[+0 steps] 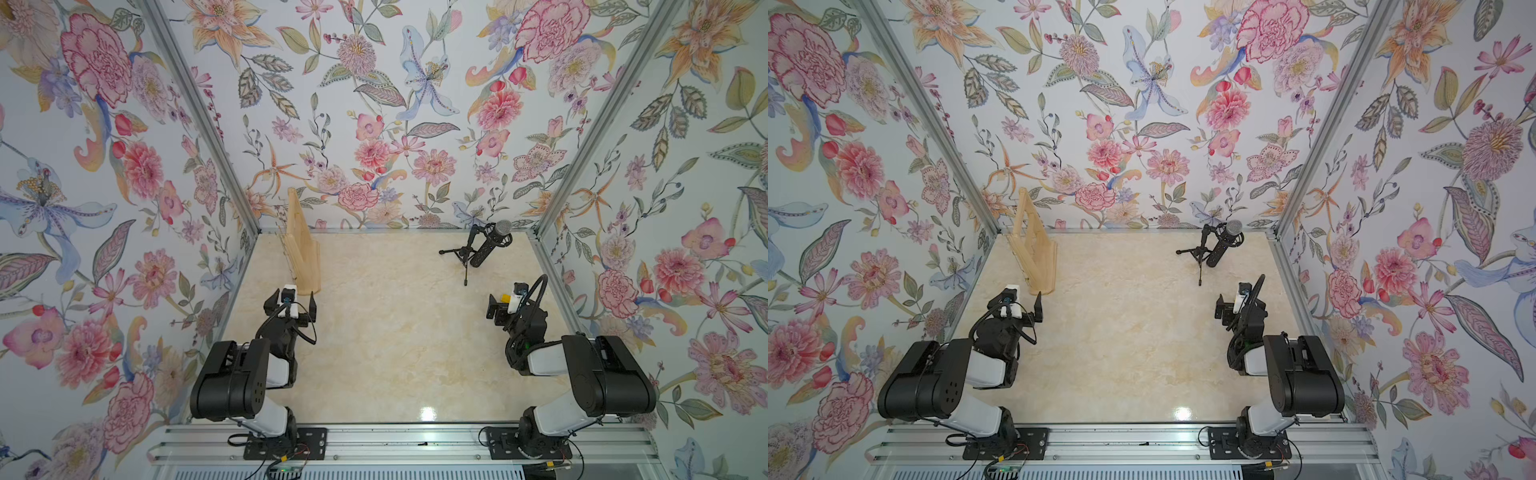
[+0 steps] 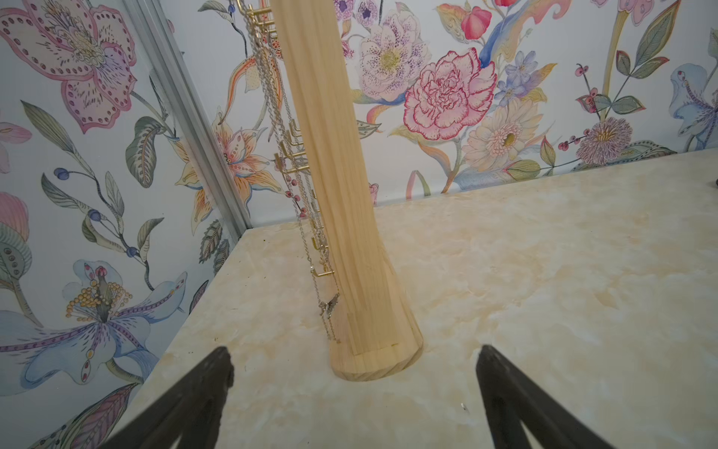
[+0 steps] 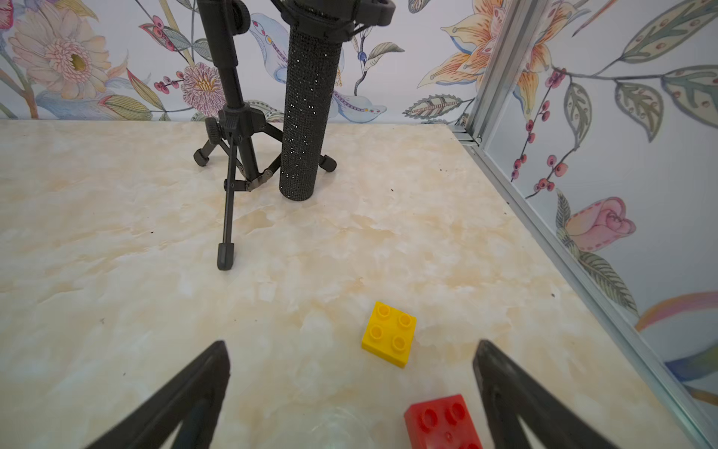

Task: Take the necklace off the jewelry display stand
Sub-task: Move the stand to the center of the board.

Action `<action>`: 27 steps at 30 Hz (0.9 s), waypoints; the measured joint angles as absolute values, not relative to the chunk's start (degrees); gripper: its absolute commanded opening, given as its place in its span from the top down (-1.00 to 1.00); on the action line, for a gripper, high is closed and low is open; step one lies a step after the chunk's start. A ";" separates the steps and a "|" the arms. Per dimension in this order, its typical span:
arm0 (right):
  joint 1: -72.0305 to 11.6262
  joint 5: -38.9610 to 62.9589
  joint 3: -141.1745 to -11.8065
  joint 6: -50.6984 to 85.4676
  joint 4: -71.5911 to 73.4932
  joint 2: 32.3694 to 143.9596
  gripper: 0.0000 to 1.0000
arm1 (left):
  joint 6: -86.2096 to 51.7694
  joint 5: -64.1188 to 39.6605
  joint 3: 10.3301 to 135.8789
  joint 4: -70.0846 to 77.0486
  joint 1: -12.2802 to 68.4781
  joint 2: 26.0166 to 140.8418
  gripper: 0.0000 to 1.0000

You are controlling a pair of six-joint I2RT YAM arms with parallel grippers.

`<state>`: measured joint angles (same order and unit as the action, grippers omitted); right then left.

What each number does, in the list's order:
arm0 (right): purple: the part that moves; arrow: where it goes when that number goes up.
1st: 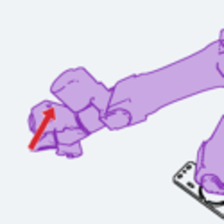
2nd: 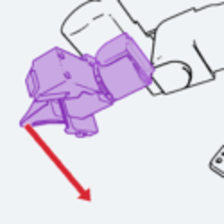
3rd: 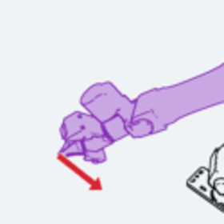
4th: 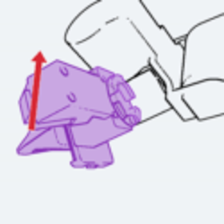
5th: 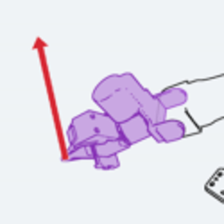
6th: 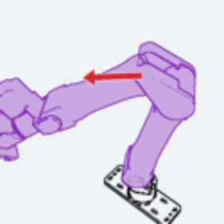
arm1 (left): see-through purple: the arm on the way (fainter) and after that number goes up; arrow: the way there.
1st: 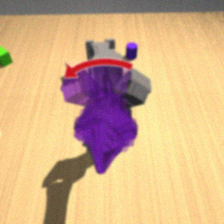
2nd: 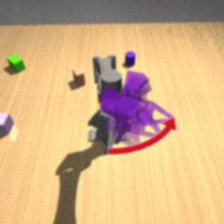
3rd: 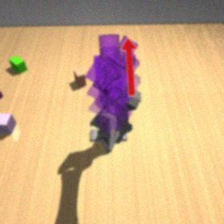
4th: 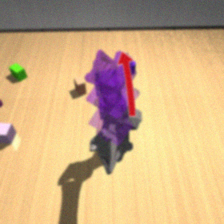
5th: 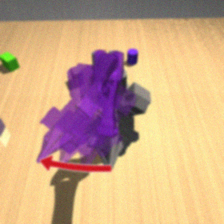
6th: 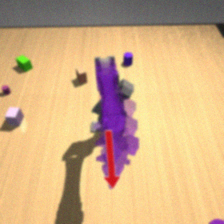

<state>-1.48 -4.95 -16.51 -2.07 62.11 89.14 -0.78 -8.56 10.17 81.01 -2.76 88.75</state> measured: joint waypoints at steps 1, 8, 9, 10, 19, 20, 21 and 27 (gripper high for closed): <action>-1.48 -4.95 -16.51 -2.07 62.11 89.14 -0.99 | -0.78 -8.56 10.17 81.01 -2.76 88.75 -0.98; -1.48 -4.93 -16.51 -2.07 62.11 89.14 -0.99 | -0.75 -8.56 10.17 81.01 -2.74 88.75 -0.98; -1.48 -4.86 -16.51 -2.07 62.11 89.14 -0.99 | -0.78 -8.56 10.17 81.01 -2.72 88.75 -0.98; -1.48 -4.78 -16.51 -2.07 62.11 89.14 -0.99 | -0.78 -8.56 10.17 81.01 -2.72 88.75 -0.98; -1.48 -4.78 -16.51 -2.07 62.11 89.14 -0.99 | -0.38 -5.43 10.17 80.58 -1.21 88.75 -0.98; -1.48 -4.78 -16.51 -2.07 62.11 89.14 -0.99 | -0.38 -4.91 10.17 80.42 -1.08 88.75 -0.98; -1.48 -4.78 -16.51 -2.07 62.11 89.14 -0.99 | -0.38 -4.34 10.17 80.31 -1.06 88.75 -0.98; -1.48 -4.78 -16.51 -2.07 62.11 89.14 -0.99 | -0.38 -2.68 10.17 79.66 -1.04 88.75 -0.98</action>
<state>-1.48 -4.78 -16.51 -2.07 62.11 89.14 -0.38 -2.68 10.17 79.66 -1.04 88.75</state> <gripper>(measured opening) 0.997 0.989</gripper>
